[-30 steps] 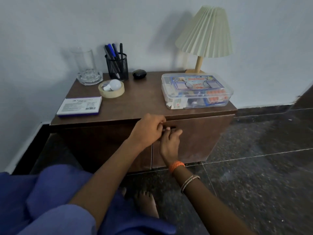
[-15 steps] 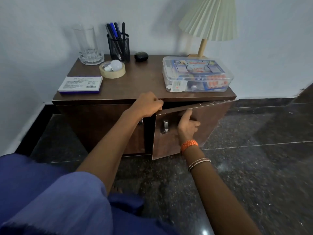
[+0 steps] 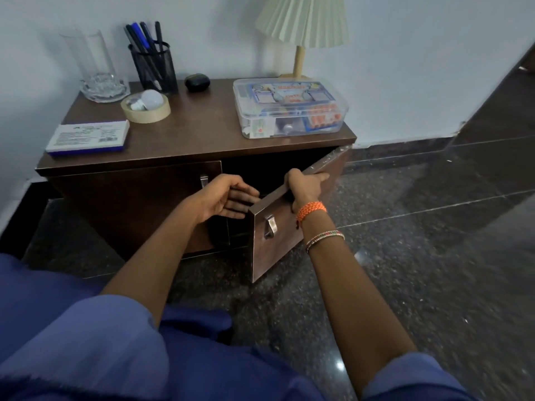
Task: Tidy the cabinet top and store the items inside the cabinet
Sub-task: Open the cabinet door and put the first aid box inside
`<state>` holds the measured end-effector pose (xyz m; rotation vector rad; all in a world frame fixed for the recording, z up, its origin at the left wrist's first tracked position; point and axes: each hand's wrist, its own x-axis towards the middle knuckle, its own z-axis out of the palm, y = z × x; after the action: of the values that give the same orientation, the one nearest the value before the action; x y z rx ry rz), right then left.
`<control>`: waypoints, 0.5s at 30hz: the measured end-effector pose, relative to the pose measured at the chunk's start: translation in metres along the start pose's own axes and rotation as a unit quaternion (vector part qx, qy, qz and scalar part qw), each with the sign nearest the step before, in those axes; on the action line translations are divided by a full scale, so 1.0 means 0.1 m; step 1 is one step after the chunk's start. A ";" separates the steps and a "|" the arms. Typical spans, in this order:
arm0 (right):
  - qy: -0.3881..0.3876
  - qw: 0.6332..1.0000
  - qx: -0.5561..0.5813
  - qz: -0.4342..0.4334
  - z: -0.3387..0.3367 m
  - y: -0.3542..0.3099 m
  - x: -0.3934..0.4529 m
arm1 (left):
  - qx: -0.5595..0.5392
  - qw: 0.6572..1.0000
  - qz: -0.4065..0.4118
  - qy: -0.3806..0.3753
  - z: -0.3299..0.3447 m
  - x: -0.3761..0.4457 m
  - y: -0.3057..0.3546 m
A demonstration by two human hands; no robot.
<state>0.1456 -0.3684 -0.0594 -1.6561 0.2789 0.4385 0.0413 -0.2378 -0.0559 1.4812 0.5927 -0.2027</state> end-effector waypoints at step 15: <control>-0.007 0.926 -0.370 -0.082 -1.18 -0.10 0.16 | 0.295 0.929 0.219 0.044 0.54 0.38 -0.40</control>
<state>0.1789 -0.4826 -0.0465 -2.3917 -0.0559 0.4563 0.0677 -0.2852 -0.1104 2.1769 0.2591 0.0455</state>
